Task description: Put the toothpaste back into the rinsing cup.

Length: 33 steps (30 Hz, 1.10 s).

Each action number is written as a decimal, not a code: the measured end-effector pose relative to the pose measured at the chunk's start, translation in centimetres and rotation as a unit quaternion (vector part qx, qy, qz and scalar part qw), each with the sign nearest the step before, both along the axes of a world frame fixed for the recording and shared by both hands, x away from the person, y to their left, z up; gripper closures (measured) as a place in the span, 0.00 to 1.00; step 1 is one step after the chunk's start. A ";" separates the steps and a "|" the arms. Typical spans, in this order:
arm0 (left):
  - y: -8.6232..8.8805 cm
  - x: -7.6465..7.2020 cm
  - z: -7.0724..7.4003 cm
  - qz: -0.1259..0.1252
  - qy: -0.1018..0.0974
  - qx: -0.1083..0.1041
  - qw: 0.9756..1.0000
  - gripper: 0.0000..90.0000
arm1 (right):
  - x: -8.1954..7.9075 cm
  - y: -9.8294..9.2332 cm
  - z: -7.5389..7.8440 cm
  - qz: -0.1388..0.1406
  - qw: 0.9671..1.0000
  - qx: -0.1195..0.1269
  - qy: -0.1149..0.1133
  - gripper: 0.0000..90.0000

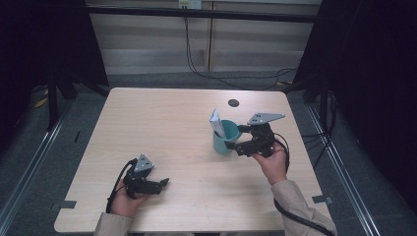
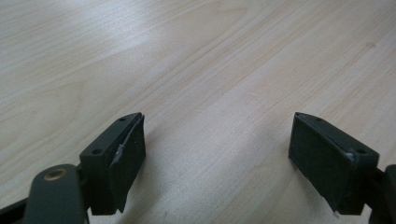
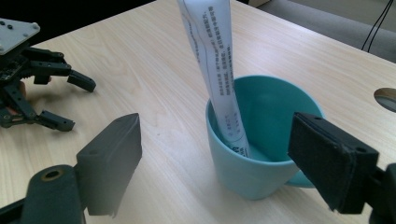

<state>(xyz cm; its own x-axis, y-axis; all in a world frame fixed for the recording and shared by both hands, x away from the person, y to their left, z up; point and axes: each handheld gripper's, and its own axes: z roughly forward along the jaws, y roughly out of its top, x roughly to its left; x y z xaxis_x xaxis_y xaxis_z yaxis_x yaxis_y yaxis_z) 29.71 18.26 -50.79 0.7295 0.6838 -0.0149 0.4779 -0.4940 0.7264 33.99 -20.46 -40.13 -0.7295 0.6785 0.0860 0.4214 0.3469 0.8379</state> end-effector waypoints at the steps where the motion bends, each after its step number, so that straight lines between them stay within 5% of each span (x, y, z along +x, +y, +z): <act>1: 0.0 0.0 0.0 -0.001 -0.001 0.001 1.000 0.21 | -0.2 -0.2 0.0 0.000 1.000 -0.002 0.001 0.19; 33: 0.0 0.0 0.0 -0.001 0.000 0.001 1.000 0.21 | -2.7 -3.0 -2.0 0.001 1.000 -0.026 0.012 0.19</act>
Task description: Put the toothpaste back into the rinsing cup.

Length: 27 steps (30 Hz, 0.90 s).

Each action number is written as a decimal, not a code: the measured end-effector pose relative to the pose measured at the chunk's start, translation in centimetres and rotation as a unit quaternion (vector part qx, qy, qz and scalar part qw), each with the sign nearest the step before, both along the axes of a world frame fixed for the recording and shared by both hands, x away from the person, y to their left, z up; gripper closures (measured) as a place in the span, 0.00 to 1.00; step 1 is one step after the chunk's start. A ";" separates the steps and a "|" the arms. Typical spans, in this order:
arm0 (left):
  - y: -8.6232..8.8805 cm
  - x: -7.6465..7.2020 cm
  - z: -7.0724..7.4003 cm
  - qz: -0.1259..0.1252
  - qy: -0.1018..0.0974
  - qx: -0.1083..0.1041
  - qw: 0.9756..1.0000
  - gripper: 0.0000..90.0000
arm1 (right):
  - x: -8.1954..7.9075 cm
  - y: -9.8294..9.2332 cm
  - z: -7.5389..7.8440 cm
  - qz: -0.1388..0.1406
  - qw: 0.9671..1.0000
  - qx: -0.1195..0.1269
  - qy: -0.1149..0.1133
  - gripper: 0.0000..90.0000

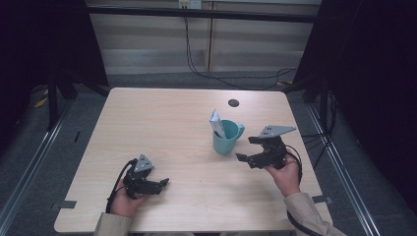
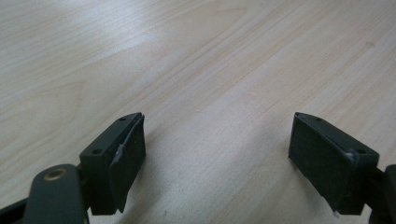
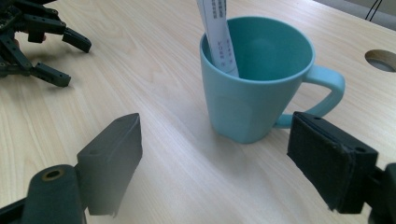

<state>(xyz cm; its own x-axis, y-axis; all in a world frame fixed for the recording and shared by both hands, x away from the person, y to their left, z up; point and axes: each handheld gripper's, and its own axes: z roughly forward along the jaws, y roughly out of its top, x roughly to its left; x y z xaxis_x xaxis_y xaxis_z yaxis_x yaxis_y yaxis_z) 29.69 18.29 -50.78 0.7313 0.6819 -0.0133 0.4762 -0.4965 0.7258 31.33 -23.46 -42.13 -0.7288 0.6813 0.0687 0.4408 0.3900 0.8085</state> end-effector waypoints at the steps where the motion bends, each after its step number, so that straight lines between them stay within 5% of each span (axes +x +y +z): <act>1: 0.0 0.0 0.0 0.000 0.000 0.000 1.000 0.21 | -0.1 -0.1 -0.1 -0.001 1.000 0.000 0.000 0.19; 27: 0.0 0.0 0.0 0.002 -0.001 -0.002 1.000 0.21 | -1.8 -1.4 -2.7 -0.004 1.000 -0.005 0.010 0.19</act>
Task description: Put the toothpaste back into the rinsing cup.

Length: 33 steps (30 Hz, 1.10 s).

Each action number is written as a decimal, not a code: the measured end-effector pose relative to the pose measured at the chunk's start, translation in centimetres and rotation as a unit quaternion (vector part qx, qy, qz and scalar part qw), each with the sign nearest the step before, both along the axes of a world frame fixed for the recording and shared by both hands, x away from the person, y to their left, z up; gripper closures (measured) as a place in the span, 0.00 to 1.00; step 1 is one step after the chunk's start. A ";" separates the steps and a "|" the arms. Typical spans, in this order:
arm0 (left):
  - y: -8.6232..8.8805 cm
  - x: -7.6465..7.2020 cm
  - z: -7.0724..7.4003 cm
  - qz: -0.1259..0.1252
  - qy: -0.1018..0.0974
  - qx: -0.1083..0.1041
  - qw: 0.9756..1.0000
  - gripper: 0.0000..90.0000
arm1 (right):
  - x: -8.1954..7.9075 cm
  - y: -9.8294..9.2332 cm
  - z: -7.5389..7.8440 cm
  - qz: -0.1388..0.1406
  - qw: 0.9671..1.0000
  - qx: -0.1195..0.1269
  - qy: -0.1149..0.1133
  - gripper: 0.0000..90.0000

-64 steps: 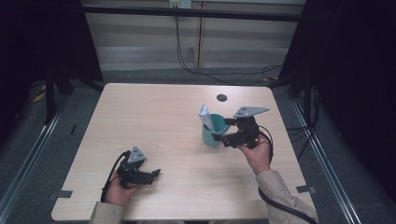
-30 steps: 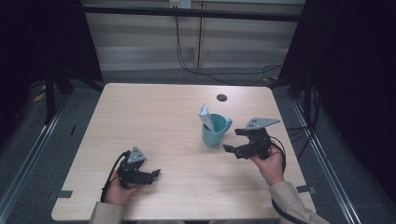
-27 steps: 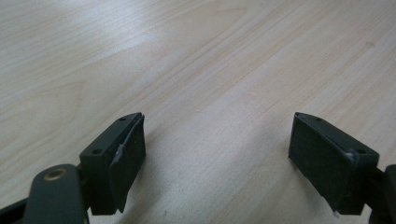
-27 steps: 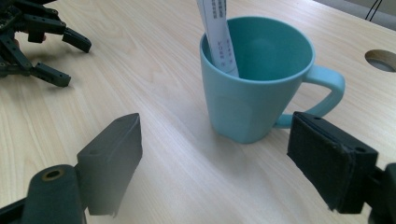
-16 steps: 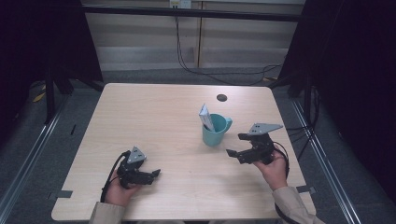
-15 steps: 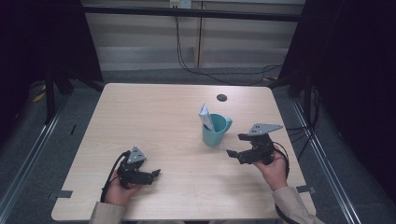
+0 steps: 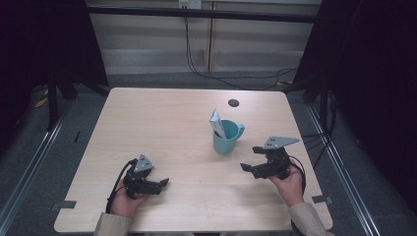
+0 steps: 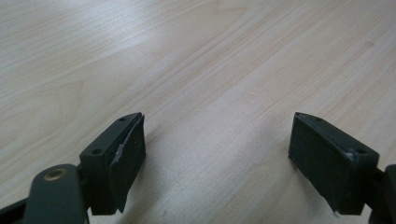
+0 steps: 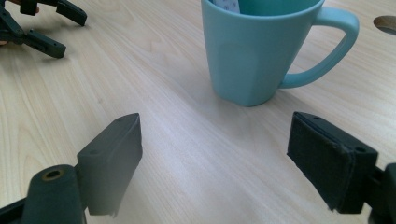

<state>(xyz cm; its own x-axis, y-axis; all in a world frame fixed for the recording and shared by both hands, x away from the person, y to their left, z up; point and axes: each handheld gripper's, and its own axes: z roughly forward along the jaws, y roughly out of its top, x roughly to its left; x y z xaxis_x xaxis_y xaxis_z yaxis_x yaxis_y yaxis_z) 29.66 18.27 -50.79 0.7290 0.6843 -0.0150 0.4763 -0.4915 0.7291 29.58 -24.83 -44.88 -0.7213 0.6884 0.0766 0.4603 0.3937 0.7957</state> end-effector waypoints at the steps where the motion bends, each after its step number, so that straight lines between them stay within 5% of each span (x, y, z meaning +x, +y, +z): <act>1: 0.0 0.0 0.0 0.000 0.000 0.001 1.000 0.21 | -0.1 -0.1 -0.2 -0.001 1.000 -0.001 -0.001 0.19; 33: 0.0 0.0 0.0 0.000 0.000 0.001 1.000 0.21 | -1.7 -2.2 -2.9 -0.014 1.000 -0.015 0.012 0.19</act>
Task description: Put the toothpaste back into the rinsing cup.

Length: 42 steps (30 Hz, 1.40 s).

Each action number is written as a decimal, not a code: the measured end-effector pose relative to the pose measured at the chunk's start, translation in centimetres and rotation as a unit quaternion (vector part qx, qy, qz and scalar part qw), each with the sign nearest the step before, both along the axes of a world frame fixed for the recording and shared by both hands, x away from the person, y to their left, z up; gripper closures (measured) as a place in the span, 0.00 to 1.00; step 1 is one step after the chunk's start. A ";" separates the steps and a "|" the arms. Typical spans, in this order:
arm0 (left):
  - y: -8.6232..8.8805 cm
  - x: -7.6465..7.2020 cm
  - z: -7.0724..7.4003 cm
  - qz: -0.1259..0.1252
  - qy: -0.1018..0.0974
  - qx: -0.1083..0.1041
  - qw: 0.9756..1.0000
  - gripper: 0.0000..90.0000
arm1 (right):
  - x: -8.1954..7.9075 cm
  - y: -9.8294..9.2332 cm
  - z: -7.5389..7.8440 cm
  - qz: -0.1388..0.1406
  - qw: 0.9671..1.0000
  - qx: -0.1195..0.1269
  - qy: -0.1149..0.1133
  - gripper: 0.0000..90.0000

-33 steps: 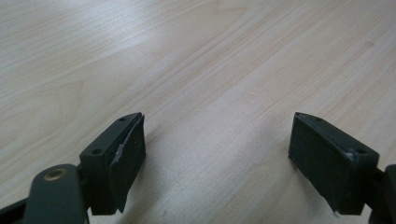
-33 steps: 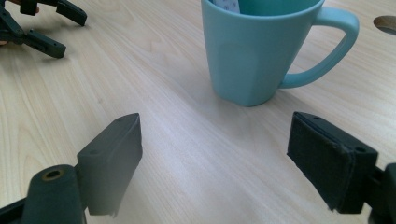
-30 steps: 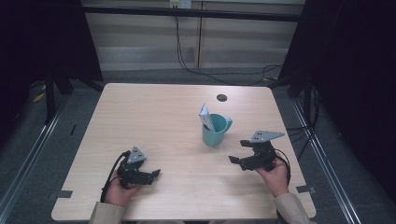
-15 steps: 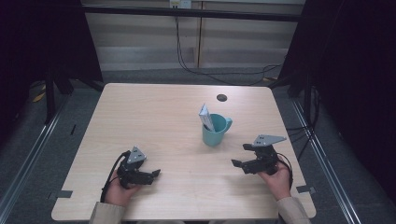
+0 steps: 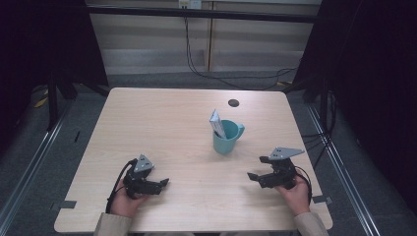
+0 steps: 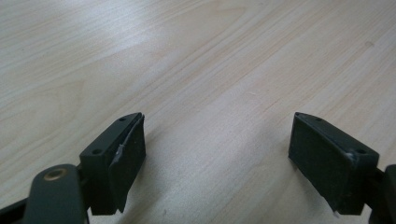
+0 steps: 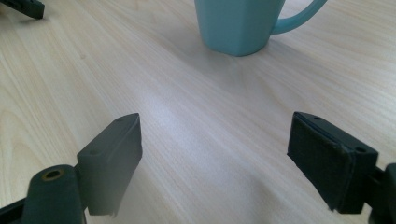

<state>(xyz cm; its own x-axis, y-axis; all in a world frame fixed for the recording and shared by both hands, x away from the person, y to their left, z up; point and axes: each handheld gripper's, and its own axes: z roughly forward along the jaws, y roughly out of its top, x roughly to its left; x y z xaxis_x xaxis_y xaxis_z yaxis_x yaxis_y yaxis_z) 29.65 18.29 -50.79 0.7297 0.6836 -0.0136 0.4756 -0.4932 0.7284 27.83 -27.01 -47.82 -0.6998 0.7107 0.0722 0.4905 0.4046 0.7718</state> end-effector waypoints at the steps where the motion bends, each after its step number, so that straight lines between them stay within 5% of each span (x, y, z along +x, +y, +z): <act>1: 0.0 0.0 0.0 0.000 0.000 0.000 1.000 0.21 | -0.1 -0.1 -0.1 -0.001 1.000 -0.001 0.002 0.19; 17: 0.0 0.0 0.0 0.000 0.000 0.000 1.000 0.21 | -1.1 -1.6 -1.3 -0.014 1.000 -0.007 0.005 0.19; 42: 0.0 0.0 0.0 0.001 0.001 -0.001 1.000 0.21 | -1.9 -1.9 -2.9 -0.012 0.998 -0.058 0.002 0.19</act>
<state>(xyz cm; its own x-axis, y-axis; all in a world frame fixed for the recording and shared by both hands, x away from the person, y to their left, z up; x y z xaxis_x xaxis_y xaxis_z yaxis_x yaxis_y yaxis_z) 29.62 18.30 -50.79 0.7288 0.6846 -0.0155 0.4775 -0.4918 0.7281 25.90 -28.88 -50.75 -0.6824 0.7309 -0.0088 0.5037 0.4790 0.7189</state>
